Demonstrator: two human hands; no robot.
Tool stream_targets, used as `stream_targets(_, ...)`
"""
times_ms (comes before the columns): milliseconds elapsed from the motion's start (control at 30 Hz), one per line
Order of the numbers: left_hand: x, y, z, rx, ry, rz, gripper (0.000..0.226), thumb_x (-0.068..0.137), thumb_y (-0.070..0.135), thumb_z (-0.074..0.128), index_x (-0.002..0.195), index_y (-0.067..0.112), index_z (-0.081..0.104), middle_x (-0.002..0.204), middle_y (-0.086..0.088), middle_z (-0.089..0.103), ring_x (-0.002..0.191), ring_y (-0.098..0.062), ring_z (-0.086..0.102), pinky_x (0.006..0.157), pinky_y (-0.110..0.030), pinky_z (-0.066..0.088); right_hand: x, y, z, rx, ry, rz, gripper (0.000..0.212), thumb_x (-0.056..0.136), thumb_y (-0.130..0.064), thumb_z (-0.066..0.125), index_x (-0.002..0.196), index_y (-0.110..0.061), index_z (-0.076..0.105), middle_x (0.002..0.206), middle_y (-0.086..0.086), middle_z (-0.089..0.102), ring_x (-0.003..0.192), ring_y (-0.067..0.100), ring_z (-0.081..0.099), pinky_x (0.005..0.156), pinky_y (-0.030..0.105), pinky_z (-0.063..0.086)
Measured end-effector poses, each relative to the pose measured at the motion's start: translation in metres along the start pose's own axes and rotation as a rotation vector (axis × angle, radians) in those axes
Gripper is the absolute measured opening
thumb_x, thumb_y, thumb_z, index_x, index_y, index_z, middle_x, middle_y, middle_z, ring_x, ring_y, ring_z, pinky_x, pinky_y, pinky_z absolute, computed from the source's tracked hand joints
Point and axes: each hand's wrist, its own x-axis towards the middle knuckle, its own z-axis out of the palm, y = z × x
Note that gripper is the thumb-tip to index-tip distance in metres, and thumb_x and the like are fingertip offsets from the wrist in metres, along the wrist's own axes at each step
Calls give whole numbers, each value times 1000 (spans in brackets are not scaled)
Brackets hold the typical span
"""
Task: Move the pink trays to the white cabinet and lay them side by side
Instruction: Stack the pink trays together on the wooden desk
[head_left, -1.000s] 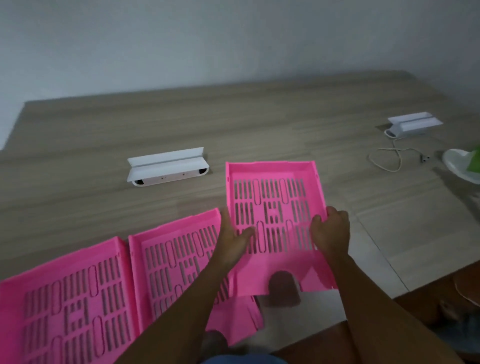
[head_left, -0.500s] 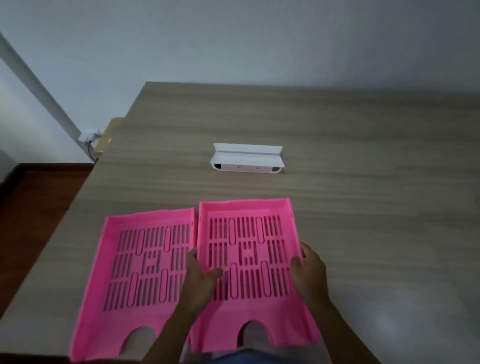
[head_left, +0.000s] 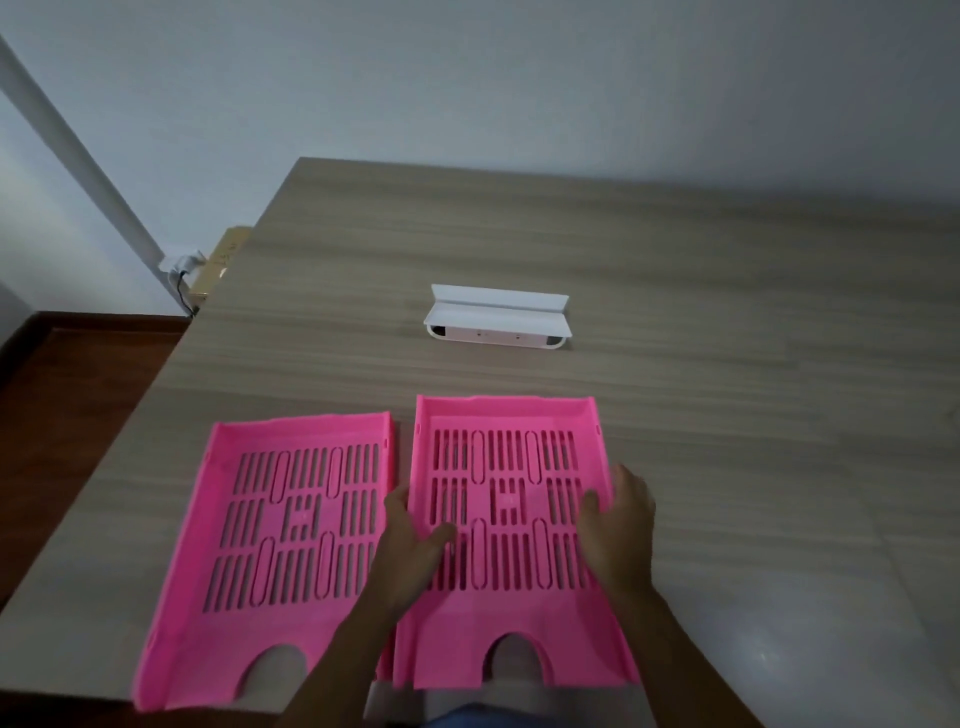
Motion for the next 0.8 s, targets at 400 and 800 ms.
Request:
stream_targets(400, -9, -45, -159, 38, 514, -7, 56, 93, 28, 58, 144, 15, 38, 139, -10, 52, 117, -33, 58, 97, -55, 49, -90, -147, 113, 138, -484, -267, 58, 98, -18, 54, 153, -12, 38, 158, 8, 42, 146, 24, 39, 121, 41, 31)
stream_targets(800, -9, -111, -225, 40, 347, -263, 40, 89, 17, 59, 127, 10, 51, 107, -5, 62, 96, -27, 62, 78, -41, 52, -116, -136, 186, -71, -613, 98, 79, 86, -25, 59, 154, -1, 27, 149, 22, 52, 127, 37, 59, 101, 38, 51)
